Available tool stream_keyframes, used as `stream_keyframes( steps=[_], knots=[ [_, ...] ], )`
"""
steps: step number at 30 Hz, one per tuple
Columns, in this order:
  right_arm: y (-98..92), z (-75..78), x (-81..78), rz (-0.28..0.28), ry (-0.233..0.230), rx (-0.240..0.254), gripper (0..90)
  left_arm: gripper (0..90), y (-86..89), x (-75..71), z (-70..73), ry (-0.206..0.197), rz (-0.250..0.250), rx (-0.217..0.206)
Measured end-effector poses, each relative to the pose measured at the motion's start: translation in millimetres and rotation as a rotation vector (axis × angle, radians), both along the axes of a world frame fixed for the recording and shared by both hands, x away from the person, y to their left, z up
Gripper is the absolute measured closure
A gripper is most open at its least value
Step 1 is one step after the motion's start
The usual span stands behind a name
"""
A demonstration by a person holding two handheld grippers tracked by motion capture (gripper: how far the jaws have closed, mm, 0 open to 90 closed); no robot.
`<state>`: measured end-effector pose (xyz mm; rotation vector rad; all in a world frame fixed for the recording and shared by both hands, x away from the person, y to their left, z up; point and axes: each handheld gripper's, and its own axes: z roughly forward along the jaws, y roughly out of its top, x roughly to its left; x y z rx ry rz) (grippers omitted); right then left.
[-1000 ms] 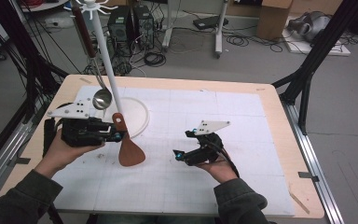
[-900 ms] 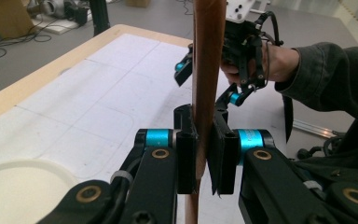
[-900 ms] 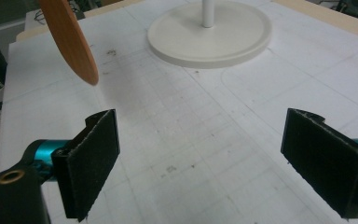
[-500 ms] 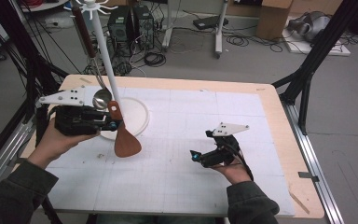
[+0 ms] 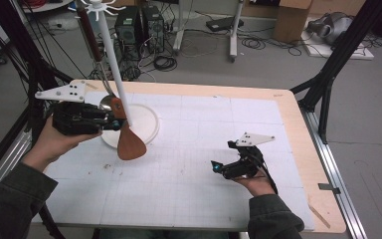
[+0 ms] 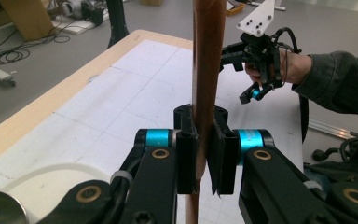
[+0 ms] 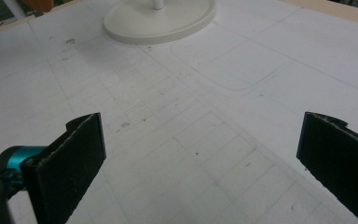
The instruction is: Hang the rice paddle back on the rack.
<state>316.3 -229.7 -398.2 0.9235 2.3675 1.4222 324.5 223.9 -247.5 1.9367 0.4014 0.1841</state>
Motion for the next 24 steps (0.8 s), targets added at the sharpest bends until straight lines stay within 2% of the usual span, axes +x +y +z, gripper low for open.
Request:
stream_keyframes(
  steps=[9,13,24],
  knots=[
    [-6.3,-2.8,3.4,-0.020,-0.001,-0.002,0.4,82.3,5.7,6.1,8.9,0.000,0.015,-0.007],
    [-7.8,-2.3,2.2,-0.022,-0.003,-0.008,0.4,82.3,5.2,10.1,15.7,-0.011,0.014,0.010],
    [-17.0,0.7,-3.0,-0.048,-0.019,-0.022,0.4,82.3,6.9,18.9,32.5,-0.020,0.016,0.007]
  ],
)
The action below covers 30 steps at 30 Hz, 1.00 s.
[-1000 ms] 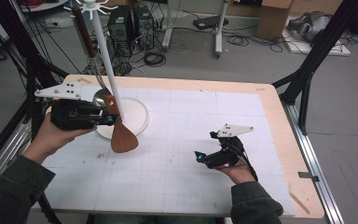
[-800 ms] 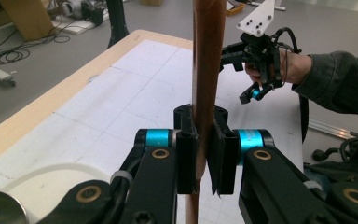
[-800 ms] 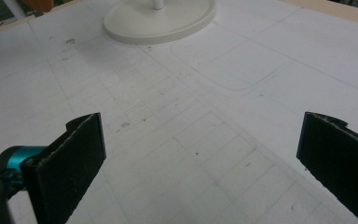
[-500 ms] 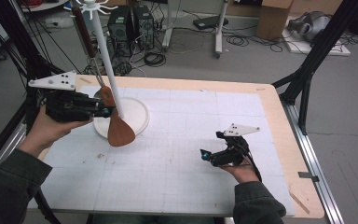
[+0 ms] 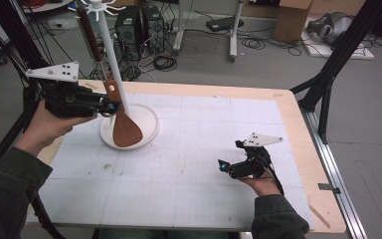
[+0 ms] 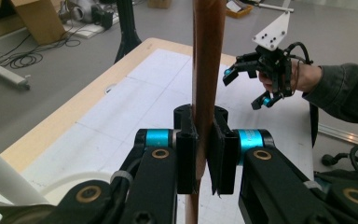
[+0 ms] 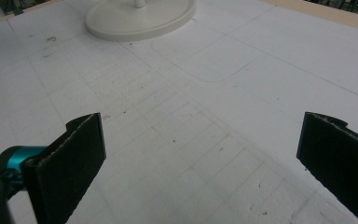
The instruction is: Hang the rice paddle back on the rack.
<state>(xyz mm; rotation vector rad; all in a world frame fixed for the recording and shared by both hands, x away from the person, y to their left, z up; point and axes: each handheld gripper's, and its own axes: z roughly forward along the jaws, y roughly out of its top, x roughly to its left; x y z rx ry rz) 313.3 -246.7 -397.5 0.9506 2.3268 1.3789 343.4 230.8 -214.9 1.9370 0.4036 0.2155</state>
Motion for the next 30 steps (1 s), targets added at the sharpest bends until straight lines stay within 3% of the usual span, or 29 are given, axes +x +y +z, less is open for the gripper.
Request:
stream_keyframes(
  steps=[30],
  knots=[
    [-12.4,0.8,-3.4,-0.036,-0.003,0.027,0.4,82.5,9.1,37.4,41.0,-0.008,0.031,-0.006]
  ],
)
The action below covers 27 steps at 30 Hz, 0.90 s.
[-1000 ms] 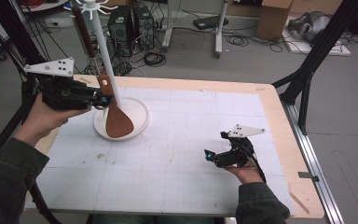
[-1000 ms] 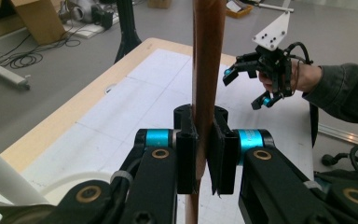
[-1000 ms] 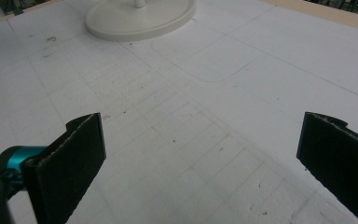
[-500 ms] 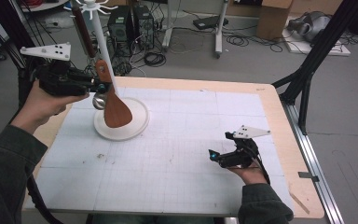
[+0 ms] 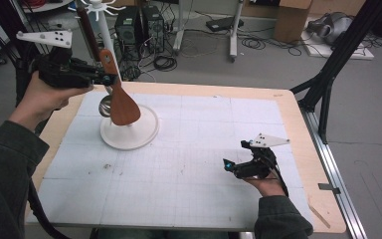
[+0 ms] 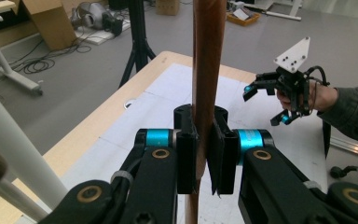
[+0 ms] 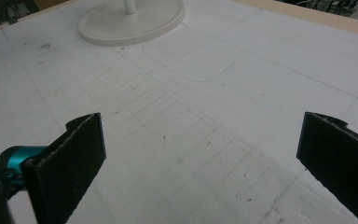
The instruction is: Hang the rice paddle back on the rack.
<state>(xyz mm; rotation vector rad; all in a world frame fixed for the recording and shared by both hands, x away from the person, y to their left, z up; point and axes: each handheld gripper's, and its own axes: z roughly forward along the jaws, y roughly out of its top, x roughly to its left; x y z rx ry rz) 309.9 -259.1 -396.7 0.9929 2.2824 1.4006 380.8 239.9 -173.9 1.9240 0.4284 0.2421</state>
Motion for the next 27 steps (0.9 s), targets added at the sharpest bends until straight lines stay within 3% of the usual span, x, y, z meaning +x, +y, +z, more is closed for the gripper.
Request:
stream_keyframes(
  steps=[8,18,27],
  knots=[
    [-0.6,0.5,0.0,-0.004,-0.003,0.006,0.4,82.5,1.2,6.6,13.8,-0.007,0.015,-0.015],
    [-0.4,0.5,1.7,-0.008,-0.007,0.013,0.4,82.5,4.5,18.0,26.8,-0.012,0.048,-0.001],
    [-0.7,-0.3,3.1,-0.004,-0.002,0.019,0.4,82.5,6.7,27.5,39.2,-0.020,0.066,-0.027]
  ],
)
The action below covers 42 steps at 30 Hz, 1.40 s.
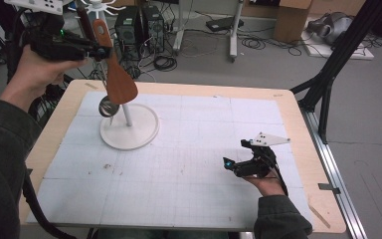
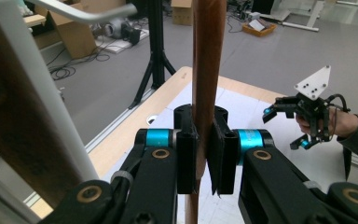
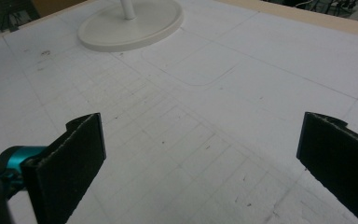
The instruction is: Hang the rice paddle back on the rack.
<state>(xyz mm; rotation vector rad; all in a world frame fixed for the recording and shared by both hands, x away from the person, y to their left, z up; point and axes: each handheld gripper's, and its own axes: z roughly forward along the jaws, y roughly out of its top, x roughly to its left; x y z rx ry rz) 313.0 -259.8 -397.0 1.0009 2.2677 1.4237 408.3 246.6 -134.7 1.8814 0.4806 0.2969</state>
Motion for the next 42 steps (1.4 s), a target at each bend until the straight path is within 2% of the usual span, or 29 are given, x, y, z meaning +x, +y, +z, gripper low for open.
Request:
stream_keyframes(
  steps=[7,16,23,33,42],
  knots=[
    [0.2,-0.1,0.2,0.005,0.001,0.008,0.4,82.5,1.1,7.0,5.8,0.007,0.005,-0.012],
    [1.1,0.4,-0.1,0.010,-0.003,0.014,0.4,82.5,5.8,13.6,3.0,0.029,0.019,-0.018],
    [1.5,0.8,-0.6,0.013,-0.002,0.015,0.4,82.5,6.5,17.4,1.6,0.049,0.045,-0.042],
    [2.4,1.7,-1.3,0.018,-0.006,0.018,0.4,82.5,5.7,17.6,-1.7,0.071,0.069,-0.020],
    [3.4,2.3,-1.6,0.027,-0.013,0.021,0.4,81.8,8.6,13.8,-4.7,0.073,0.089,-0.033]
  ],
)
